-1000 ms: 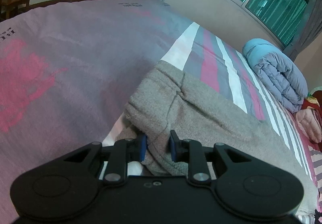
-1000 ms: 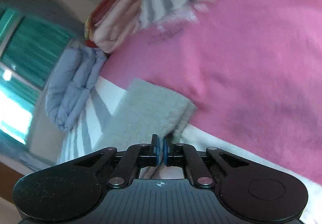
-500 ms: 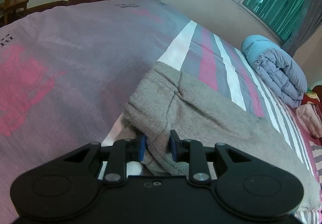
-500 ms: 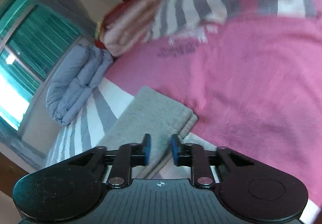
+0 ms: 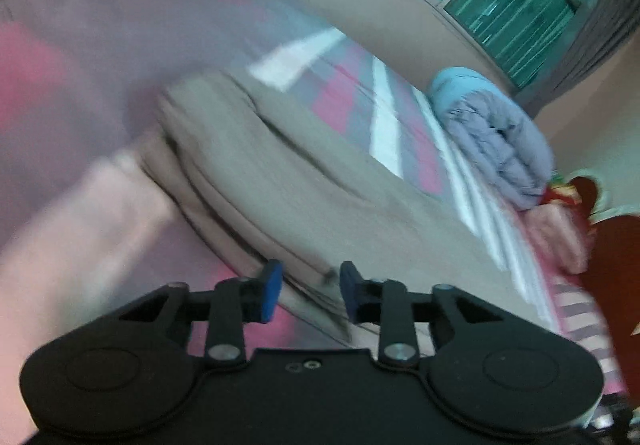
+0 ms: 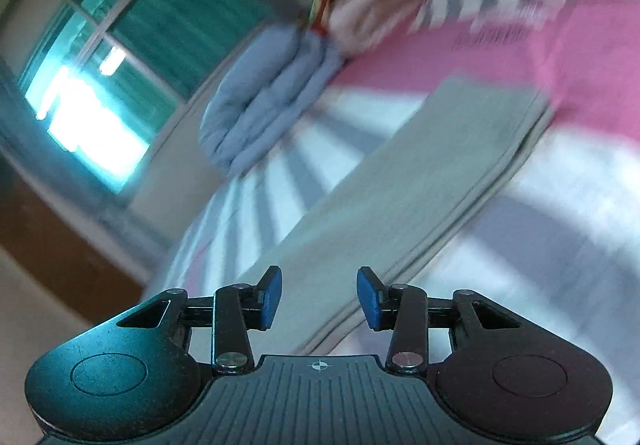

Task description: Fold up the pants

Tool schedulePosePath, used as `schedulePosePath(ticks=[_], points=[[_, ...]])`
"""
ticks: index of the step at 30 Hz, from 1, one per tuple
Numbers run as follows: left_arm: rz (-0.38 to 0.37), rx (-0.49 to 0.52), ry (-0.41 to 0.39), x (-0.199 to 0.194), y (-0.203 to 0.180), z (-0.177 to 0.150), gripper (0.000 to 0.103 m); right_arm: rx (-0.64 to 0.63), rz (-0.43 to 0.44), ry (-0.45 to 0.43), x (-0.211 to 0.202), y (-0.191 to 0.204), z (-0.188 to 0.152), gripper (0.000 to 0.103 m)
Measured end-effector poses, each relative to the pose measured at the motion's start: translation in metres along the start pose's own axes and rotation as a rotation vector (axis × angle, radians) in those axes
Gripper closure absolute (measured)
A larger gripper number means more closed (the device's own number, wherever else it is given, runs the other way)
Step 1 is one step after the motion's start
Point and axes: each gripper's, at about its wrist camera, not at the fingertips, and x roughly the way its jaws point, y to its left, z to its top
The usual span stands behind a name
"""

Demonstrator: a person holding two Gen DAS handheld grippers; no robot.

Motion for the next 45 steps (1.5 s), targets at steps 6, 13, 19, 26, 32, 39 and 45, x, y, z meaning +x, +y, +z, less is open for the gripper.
schedulePosePath(ticks=[6,13,19,26,32,39,45], points=[[0.007,-0.014,0.028,0.015,0.000,-0.008,0.083,0.154,0.087,0.138,0.037,-0.008,-0.019,0.061],[0.012,0.008,0.029,0.020,0.006,-0.015,0.087,0.212,0.062,0.132,0.057,-0.021,-0.009,0.062],[0.016,0.006,0.032,0.020,0.001,-0.018,0.087,0.150,0.022,0.113,0.065,-0.024,0.001,0.098],[0.023,0.017,0.035,0.016,0.002,-0.019,0.086,0.203,-0.015,0.088,0.045,-0.042,0.015,0.092],[0.028,0.002,0.023,0.019,0.002,-0.022,0.086,0.291,-0.121,-0.197,-0.020,-0.100,0.067,0.050],[0.041,0.001,0.031,0.020,0.001,-0.022,0.086,0.345,-0.188,-0.158,-0.004,-0.140,0.109,0.050],[0.048,0.008,0.040,0.021,-0.001,-0.020,0.085,0.191,-0.199,-0.144,0.001,-0.128,0.139,0.091]])
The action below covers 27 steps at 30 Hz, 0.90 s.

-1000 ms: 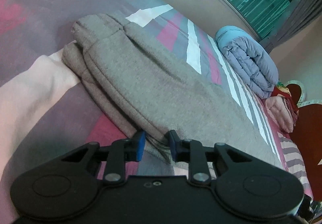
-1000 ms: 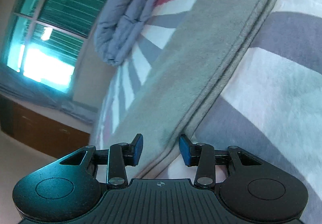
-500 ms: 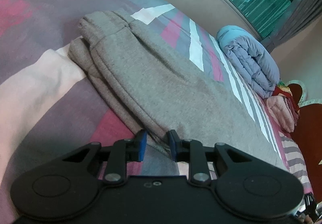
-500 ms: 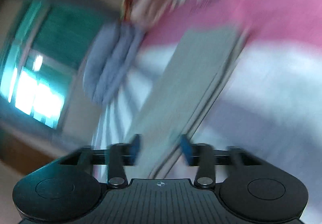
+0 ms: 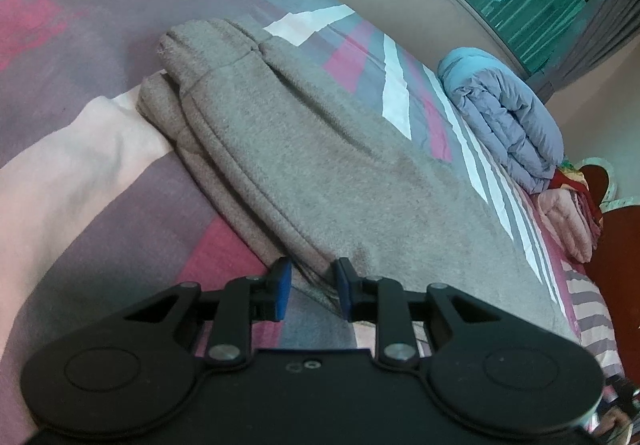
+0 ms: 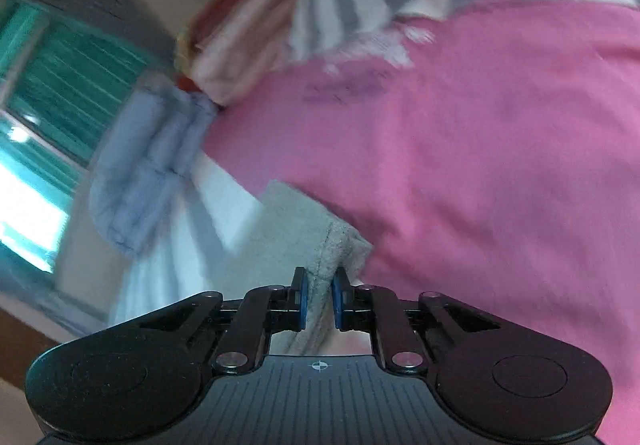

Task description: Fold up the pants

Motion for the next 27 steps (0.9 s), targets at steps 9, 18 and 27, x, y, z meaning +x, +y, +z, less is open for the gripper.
schedulePosePath(ticks=[9,18,27], points=[[-0.003,-0.012,-0.023,-0.003,0.002,-0.004,0.085,0.086,-0.053,0.016,0.009,-0.024,-0.013,0.081],[0.023,0.042,-0.093,-0.025,-0.013,-0.013,0.088,-0.039,0.094,-0.034,-0.055,0.028,-0.067,0.069],[0.097,0.145,-0.148,-0.027,-0.041,-0.016,0.070,0.057,0.063,-0.017,-0.050,0.006,-0.044,0.059]])
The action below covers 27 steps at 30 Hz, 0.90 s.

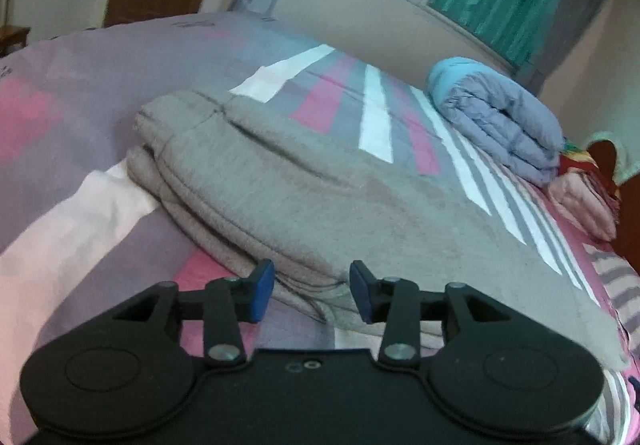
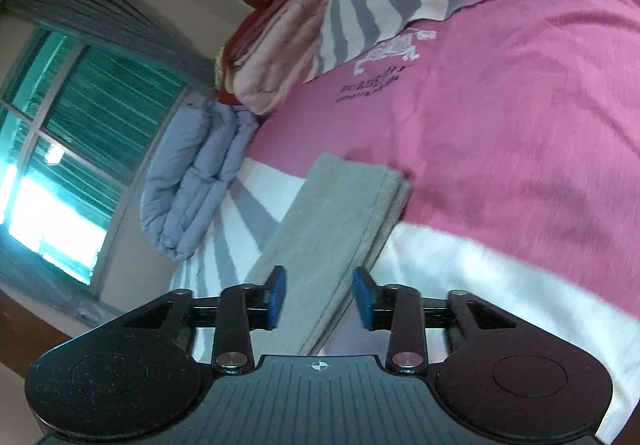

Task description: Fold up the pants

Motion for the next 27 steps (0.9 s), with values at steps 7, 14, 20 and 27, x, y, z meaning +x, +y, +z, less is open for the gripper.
schedulePosePath(ticks=[7,14,20,27], points=[[0.028,-0.094,-0.010,0.016,0.013,-0.011,0.051,0.112,-0.021,0.013,0.020,-0.028,0.022,0.058],[0.038,-0.092,-0.022,0.014,0.014,-0.013,0.052,0.114,0.002,0.022,0.028,-0.035,0.025,0.058],[0.051,0.040,-0.148,-0.010,-0.013,0.018,0.055,-0.041,0.074,0.010,0.014,0.003,0.015,0.058],[0.053,0.100,-0.135,0.026,-0.027,0.066,0.052,-0.398,0.176,0.161,0.064,0.114,-0.046,0.058]])
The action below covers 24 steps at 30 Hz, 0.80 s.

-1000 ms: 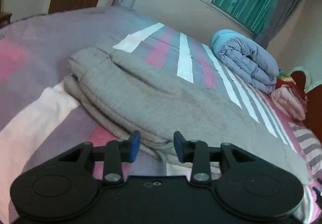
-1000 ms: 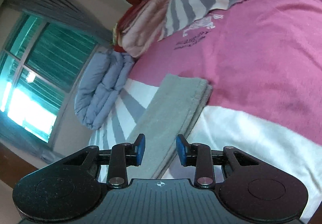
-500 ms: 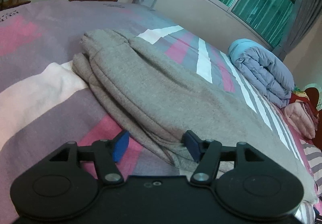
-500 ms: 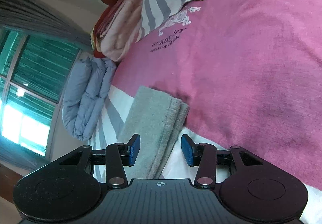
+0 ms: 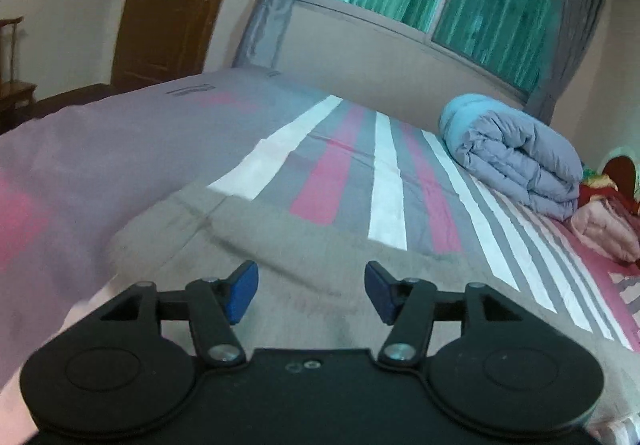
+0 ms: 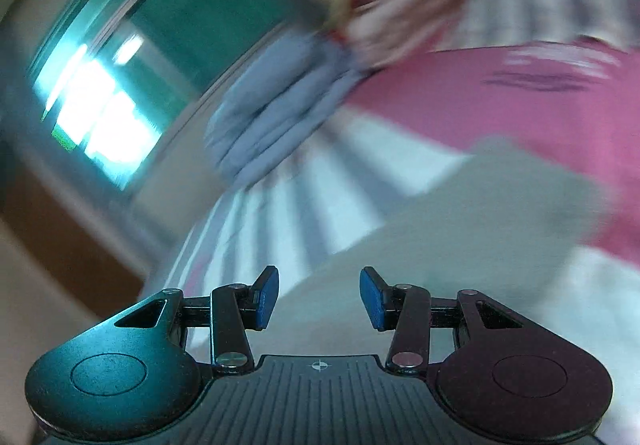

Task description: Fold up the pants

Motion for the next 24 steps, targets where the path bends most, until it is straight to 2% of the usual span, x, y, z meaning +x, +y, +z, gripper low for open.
schedulePosePath(ticks=[2,6,9,12,14,16,18,20,21,24], points=[[0.021,0.053,0.018,0.021,-0.007,0.007,0.051,-0.086,0.035,0.055,0.030,0.041,-0.012,0.058],[0.067,0.090,0.107,0.066,-0.005,0.013,0.051,-0.256,0.096,0.172,0.101,0.135,-0.054,0.058],[0.070,0.108,0.148,0.088,0.006,0.009,0.052,-0.365,0.075,0.245,0.152,0.189,-0.089,0.058],[0.025,0.141,0.156,0.094,0.019,0.001,0.054,-0.442,0.053,0.325,0.194,0.218,-0.121,0.058],[-0.002,0.187,0.146,0.090,0.024,-0.004,0.055,-0.519,-0.060,0.368,0.221,0.221,-0.141,0.058],[-0.003,0.210,0.136,0.080,0.027,-0.001,0.066,-0.514,-0.096,0.347,0.229,0.214,-0.143,0.059],[0.005,0.209,0.087,0.070,0.026,0.009,0.058,-0.519,-0.117,0.297,0.224,0.225,-0.137,0.059],[0.043,0.230,0.066,0.074,0.023,0.019,0.054,-0.508,0.009,0.227,0.216,0.241,-0.136,0.059],[0.055,0.227,0.074,0.079,0.024,0.022,0.050,-0.514,0.035,0.238,0.220,0.253,-0.138,0.059],[0.106,0.245,0.125,0.097,0.030,0.017,0.047,-0.568,0.093,0.312,0.247,0.283,-0.162,0.059]])
